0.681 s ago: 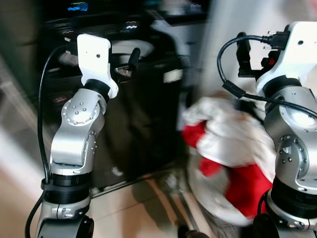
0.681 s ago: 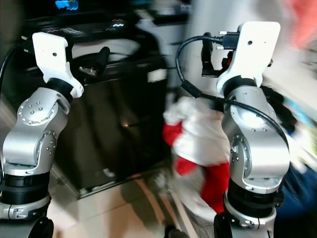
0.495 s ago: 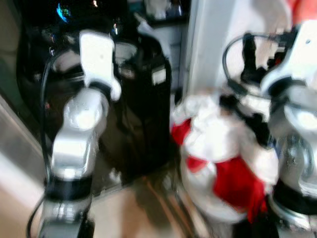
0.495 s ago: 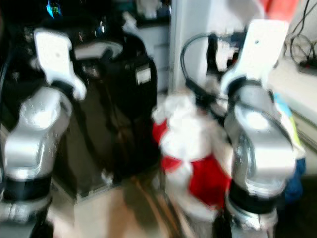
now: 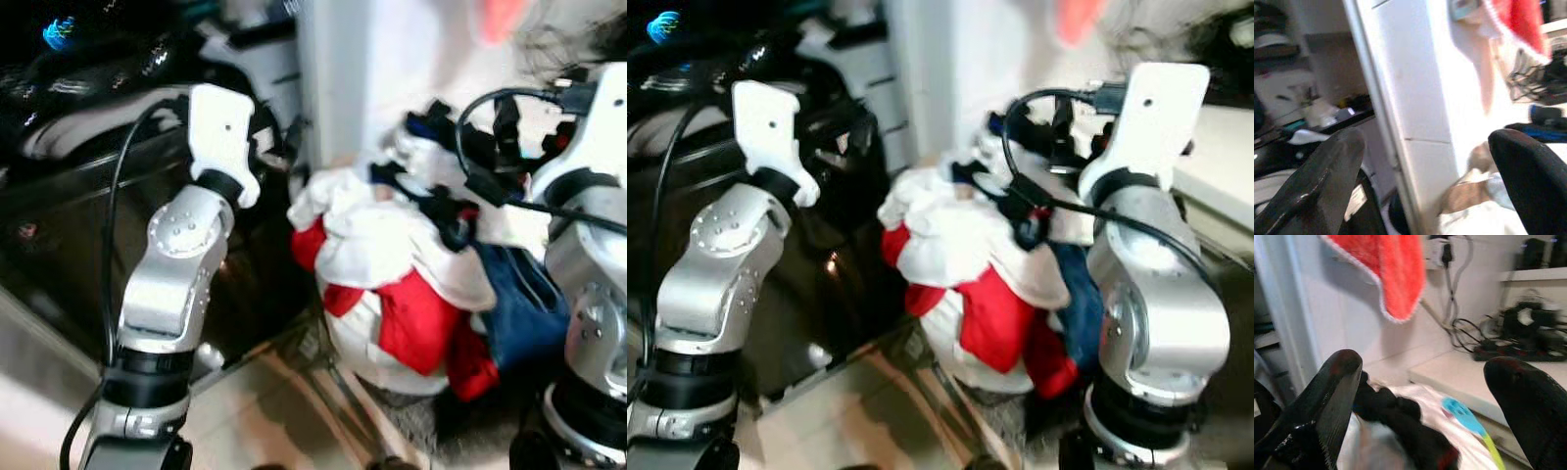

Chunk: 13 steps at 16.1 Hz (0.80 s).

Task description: Clothes washing

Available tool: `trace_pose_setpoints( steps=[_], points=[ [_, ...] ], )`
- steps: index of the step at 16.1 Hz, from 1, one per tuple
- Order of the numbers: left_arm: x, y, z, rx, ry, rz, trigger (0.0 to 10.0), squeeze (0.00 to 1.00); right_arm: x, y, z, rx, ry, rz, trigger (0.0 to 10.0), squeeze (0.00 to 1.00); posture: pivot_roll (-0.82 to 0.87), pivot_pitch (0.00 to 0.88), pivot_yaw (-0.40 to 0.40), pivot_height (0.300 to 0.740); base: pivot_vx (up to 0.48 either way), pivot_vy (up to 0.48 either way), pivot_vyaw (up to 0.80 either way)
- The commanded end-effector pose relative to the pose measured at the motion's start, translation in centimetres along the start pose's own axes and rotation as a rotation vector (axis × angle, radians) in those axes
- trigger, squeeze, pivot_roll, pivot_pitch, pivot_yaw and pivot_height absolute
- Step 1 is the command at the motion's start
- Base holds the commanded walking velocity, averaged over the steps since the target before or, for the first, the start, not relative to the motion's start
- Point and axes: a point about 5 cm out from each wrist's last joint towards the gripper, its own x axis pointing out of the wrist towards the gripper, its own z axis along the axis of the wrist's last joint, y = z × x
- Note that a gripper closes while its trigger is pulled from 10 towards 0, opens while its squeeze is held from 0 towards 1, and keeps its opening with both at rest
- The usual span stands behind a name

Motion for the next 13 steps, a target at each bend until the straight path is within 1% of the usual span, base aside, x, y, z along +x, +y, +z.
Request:
trace_pose_setpoints(
  steps=[1, 2, 7, 8, 9, 10, 11, 12, 13],
  points=[
    [-0.4, 0.7, -0.6, 0.006, 0.023, 0.022, 10.0, 0.0, -0.3, 0.9, -0.2, 0.003, 0.017, 0.04, 10.0, 0.0, -0.05, 0.0, 0.066, 0.74, 0.0, 0.435, -0.77],
    [-0.5, 0.7, -0.9, 0.006, 0.034, 0.019, 10.0, 0.0, -0.4, 1.0, -0.6, -0.002, 0.031, 0.041, 10.0, 0.0, -0.05, 0.0, 0.064, 0.74, 0.0, 0.439, -0.77],
    [-0.6, 0.7, -1.2, 0.005, 0.04, 0.02, 10.0, 0.0, -0.4, 1.0, -0.7, -0.01, 0.036, 0.045, 10.0, 0.0, -0.05, 0.0, 0.062, 0.74, 0.0, 0.442, -0.77],
    [-0.7, 0.8, -1.5, -0.008, 0.044, 0.034, 10.0, 0.0, -0.4, 1.1, -0.9, -0.018, 0.04, 0.049, 10.0, 0.0, -0.05, 0.0, 0.059, 0.74, 0.0, 0.371, -0.77],
    [-0.9, 1.0, -1.9, 0.003, 0.052, 0.062, 10.0, 0.0, -0.4, 1.1, -1.1, -0.028, 0.045, 0.056, 10.0, 0.0, -0.04, 0.0, 0.05, 0.74, 0.0, 0.0, -0.76],
    [-1.3, 1.2, -2.4, 0.078, 0.064, 0.083, 10.0, 0.0, -0.5, 1.3, -1.7, -0.057, 0.054, 0.072, 10.0, 0.0, -0.03, 0.0, 0.041, 0.74, 0.0, -0.48, -0.69],
    [-1.5, 1.3, -2.7, 0.088, 0.077, 0.094, 10.0, 0.0, -0.4, 1.5, -2.1, -0.132, 0.059, 0.101, 10.0, 0.0, -0.03, 0.0, 0.033, 0.74, 0.0, -0.48, 0.0],
    [-1.9, 1.4, -3.0, 0.062, 0.09, 0.116, 10.0, 0.0, -0.4, 1.6, -2.4, -0.157, 0.051, 0.104, 10.0, 0.0, -0.02, 0.0, 0.025, 0.74, 0.0, -0.48, 0.0],
    [-2.1, 1.5, -3.1, 0.03, 0.081, 0.13, 10.0, 0.0, -0.3, 1.6, -2.5, -0.141, 0.059, 0.108, 10.0, 0.0, -0.01, 0.0, 0.02, 0.74, 0.0, 0.0, 0.0]
  ],
)
